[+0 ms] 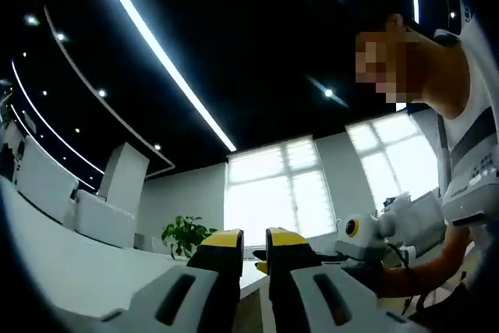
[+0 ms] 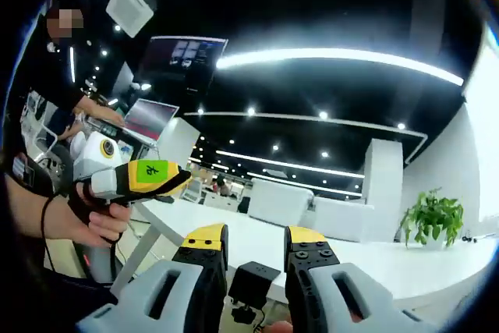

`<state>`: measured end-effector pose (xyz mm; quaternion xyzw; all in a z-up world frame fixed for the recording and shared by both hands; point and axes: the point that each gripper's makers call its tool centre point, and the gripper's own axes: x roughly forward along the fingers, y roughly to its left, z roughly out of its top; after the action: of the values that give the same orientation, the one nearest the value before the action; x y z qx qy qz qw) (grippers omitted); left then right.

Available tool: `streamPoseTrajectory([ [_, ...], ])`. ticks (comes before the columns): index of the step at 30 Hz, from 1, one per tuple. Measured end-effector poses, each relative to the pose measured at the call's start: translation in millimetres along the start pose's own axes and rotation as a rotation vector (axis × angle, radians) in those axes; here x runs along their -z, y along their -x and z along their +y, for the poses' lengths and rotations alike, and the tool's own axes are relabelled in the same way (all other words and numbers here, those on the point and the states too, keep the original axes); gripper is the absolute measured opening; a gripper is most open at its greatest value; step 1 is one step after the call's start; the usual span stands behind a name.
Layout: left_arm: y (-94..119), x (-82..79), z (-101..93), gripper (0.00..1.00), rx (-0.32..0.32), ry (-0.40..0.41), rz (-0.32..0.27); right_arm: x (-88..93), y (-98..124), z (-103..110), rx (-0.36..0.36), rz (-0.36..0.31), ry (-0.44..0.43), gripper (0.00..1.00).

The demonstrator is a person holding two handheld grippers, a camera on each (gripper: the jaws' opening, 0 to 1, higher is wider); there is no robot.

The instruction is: Clamp the fixed fixture on the desktop, loosen the retaining clip, secure it to the edge of the desk, and tighten the retaining clip.

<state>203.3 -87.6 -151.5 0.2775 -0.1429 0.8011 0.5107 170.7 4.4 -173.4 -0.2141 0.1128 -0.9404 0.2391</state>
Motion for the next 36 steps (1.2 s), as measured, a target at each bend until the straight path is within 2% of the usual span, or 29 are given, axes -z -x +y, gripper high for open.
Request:
streamPoseTrajectory([
  [3,2.7,-3.8,-1.1,0.12,0.008,-0.022,0.027,-15.7,-0.4,-12.1,0.034,-0.064,-0.072,0.28],
  [4,3.9,-5.1,-1.2,0.12,0.01,-0.028,0.035,-17.0,-0.4,-13.4,0.031,-0.064,-0.07,0.28],
  [6,4.9,-12.5,6.3,0.12,-0.027,-0.026,0.013,-17.9,-2.6,-15.6,0.032,-0.06,-0.055,0.28],
  [10,0.9,-20.8,9.3,0.12,-0.019,-0.029,0.016,-18.6,-5.5,-26.3,0.042,-0.045,-0.03,0.28],
  [15,-4.3,-30.0,9.4,0.12,-0.006,-0.046,0.022,-25.1,-7.1,-36.2,0.05,-0.058,0.005,0.28],
  [21,-4.0,-28.1,8.5,0.12,0.007,-0.061,0.053,-20.5,-4.8,-36.7,0.036,-0.046,0.052,0.28],
  [23,-2.0,-33.7,10.2,0.12,-0.006,-0.043,0.022,-20.8,-5.0,-36.8,0.034,-0.043,0.086,0.28],
  [27,0.8,-36.6,11.1,0.12,-0.016,-0.024,-0.008,-25.3,-3.7,-36.8,0.036,-0.058,0.08,0.28],
  [30,5.5,-36.6,12.7,0.12,-0.03,0.004,-0.037,-21.9,-2.9,-35.9,0.034,-0.051,0.083,0.28],
  [36,5.6,-32.6,14.3,0.12,-0.035,0.004,-0.026,-23.5,-2.1,-40.1,0.045,-0.054,0.088,0.28],
])
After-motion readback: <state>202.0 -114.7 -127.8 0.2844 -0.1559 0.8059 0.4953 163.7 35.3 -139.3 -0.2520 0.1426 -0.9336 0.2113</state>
